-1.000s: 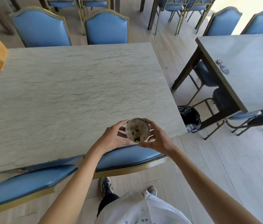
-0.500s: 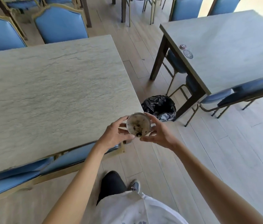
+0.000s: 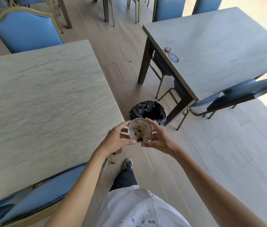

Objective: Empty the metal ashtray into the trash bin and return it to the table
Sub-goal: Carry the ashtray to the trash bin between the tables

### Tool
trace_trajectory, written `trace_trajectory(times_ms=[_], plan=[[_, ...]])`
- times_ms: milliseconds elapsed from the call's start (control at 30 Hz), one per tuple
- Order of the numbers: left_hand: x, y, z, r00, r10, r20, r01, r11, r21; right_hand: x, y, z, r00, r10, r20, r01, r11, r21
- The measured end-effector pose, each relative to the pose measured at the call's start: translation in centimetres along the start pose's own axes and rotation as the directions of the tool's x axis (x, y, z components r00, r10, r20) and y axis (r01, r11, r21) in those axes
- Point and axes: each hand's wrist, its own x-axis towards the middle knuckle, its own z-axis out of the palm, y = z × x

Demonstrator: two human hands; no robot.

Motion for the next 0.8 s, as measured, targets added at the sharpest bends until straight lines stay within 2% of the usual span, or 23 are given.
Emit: trace_trajectory(times_ms=[367, 467, 633, 800], plan=[[10.7, 3.6, -0.3, 0.998, 0.002, 0.059, 0.000, 0.999, -0.035, 6.8, -0.1, -7.7, 0.987, 0.151, 0.049, -0.156, 0.980, 0.125], [12.9, 4.8, 0.0, 0.998, 0.004, 0.056, -0.001, 0.998, -0.057, 8.8, 0.2, -9.6, 0.980, 0.187, 0.069, -0.198, 0.957, 0.214], [16.7, 5.9, 1.6, 0.999, -0.049, -0.006, 0.048, 0.994, -0.095, 12.6, 2.4, -13.3, 0.953, 0.288, 0.098, -0.303, 0.890, 0.340], [21.2, 7.1, 5.7, 0.989, -0.117, -0.093, 0.107, 0.989, -0.105, 16.5, 6.8, -18.2, 0.952, 0.252, 0.174, -0.297, 0.900, 0.321]])
